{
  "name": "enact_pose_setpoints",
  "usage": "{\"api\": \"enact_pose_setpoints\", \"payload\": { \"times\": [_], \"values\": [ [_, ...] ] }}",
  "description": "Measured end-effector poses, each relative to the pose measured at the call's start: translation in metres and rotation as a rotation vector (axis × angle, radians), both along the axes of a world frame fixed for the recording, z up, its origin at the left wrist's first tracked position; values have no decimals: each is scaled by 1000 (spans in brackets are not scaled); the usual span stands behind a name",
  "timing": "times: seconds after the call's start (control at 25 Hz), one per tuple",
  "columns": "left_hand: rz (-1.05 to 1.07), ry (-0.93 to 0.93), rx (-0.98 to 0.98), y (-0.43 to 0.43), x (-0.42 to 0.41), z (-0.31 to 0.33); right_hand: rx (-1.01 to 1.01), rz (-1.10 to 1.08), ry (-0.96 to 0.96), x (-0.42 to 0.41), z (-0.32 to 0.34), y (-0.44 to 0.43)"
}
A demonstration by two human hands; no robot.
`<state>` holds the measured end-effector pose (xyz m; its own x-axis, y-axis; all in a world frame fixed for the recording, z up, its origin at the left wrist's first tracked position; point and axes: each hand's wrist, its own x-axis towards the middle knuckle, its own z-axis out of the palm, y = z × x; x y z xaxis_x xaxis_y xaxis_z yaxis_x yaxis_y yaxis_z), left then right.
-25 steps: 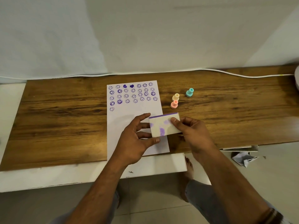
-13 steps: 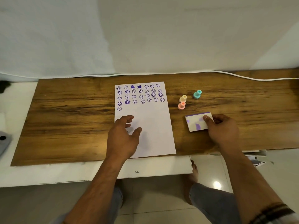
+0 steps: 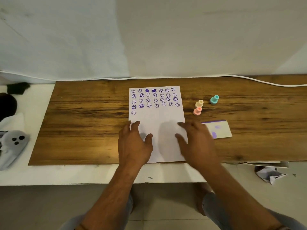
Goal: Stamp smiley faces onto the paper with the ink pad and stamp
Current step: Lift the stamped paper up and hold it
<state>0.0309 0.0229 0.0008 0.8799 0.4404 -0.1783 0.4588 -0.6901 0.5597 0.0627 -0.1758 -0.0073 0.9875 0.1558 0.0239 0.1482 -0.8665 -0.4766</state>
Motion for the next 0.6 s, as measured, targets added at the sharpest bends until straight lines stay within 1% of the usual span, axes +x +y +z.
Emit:
{"api": "enact_pose_setpoints", "payload": {
  "times": [0.04, 0.12, 0.16, 0.24, 0.32, 0.36, 0.44, 0.48, 0.52, 0.56, 0.6],
  "values": [
    [-1, 73, 36, -2, -1, -1, -61, 77, 7, -8, -7, 11],
    [-39, 220, 71, -8, -4, -3, -146, 123, 1, -16, -19, 20],
    [-64, 254, 67, -11, -5, -3, -158, 120, -10, -17, -22, 21],
    [-83, 212, 16, -18, -5, -3, -163, 107, -26, -16, -25, 21],
    [-16, 83, -126, -20, -2, 1, -163, 106, -33, -15, -28, 20],
    [68, 11, -241, -16, 2, 4, -161, 109, -31, -15, -29, 20],
    [318, -101, -540, -2, 12, 9, -149, 108, -17, -15, -29, 19],
    [444, -123, -694, 7, 15, 10, -143, 105, -11, -14, -29, 18],
    [538, -114, -799, 17, 18, 7, -136, 103, -9, -14, -30, 17],
    [574, -78, -827, 24, 19, 5, -129, 105, -13, -13, -30, 17],
    [571, -51, -785, 29, 18, 2, -123, 110, -16, -13, -31, 16]
  ]
}}
